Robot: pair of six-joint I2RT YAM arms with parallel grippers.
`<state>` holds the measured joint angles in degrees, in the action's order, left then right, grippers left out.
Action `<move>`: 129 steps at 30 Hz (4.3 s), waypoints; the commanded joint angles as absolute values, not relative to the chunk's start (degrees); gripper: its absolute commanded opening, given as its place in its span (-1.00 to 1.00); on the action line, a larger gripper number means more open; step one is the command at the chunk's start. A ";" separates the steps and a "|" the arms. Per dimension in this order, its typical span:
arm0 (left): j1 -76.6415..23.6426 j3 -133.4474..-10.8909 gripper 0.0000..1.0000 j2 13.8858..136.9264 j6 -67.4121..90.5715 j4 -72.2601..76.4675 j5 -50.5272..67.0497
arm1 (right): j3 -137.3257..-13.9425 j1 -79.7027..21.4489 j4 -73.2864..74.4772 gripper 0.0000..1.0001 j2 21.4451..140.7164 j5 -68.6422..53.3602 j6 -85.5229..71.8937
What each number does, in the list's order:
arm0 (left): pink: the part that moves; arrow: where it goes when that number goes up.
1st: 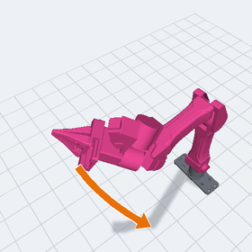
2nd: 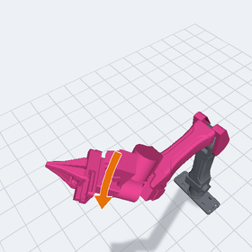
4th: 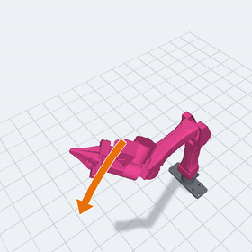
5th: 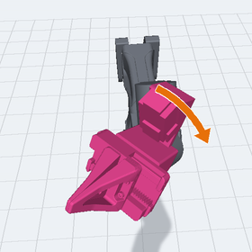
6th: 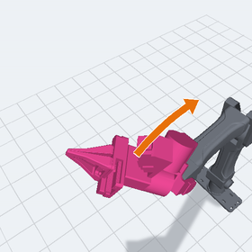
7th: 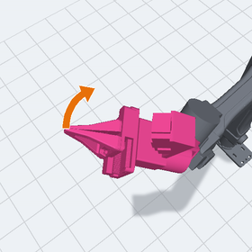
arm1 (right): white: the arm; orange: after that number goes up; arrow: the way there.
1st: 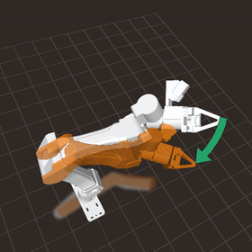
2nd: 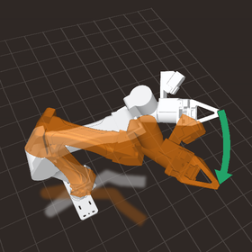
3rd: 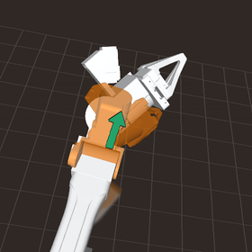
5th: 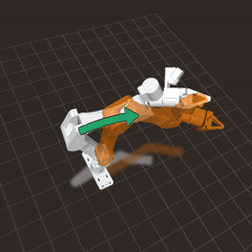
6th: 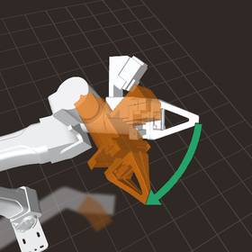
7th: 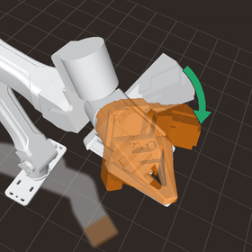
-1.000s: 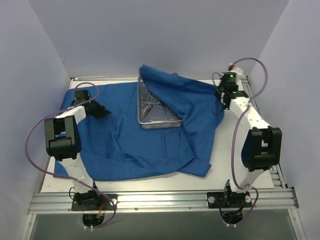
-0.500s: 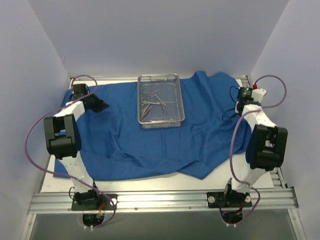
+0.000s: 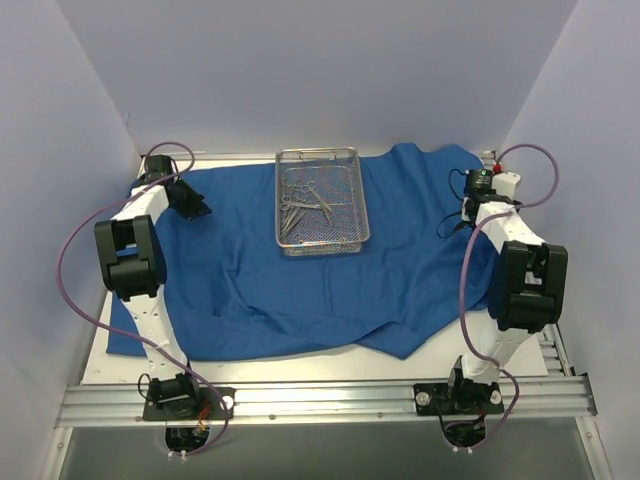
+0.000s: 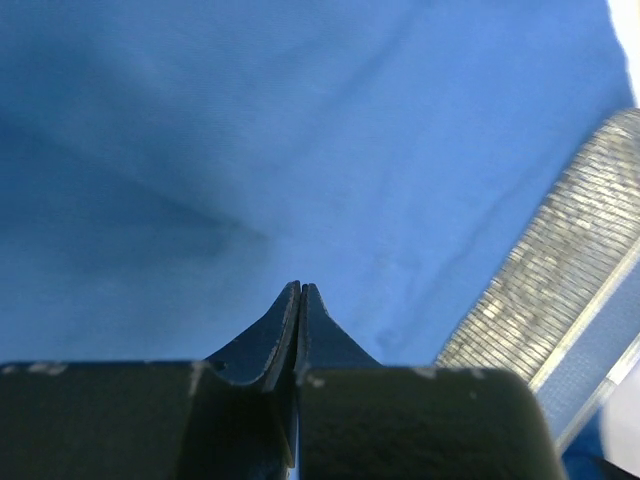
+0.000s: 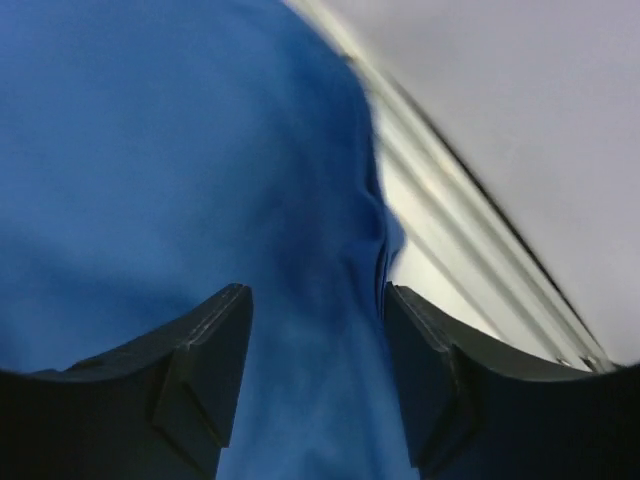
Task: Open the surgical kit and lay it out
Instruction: Smooth out the surgical kit at the center of the board.
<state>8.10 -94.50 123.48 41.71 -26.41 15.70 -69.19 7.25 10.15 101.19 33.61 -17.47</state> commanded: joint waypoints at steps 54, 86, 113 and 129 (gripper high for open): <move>9.67 -109.54 -0.95 117.78 26.81 -44.91 7.38 | -67.13 -8.97 5.05 -0.15 86.48 -9.74 -25.66; 10.11 -117.73 -0.95 140.69 20.05 -61.50 -12.39 | -81.12 -3.96 35.16 -0.28 85.95 -16.08 -27.16; 8.88 -102.93 -0.95 125.17 25.05 -51.60 7.91 | -85.16 4.04 26.64 -0.57 104.05 -9.41 -24.70; 5.71 -130.38 -0.95 139.20 27.07 -55.45 14.32 | -103.53 6.76 24.77 -1.00 131.20 -3.26 -22.50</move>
<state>5.39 -122.98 132.90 26.63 -52.88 9.61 -100.29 5.43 21.69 129.14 -7.99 -23.73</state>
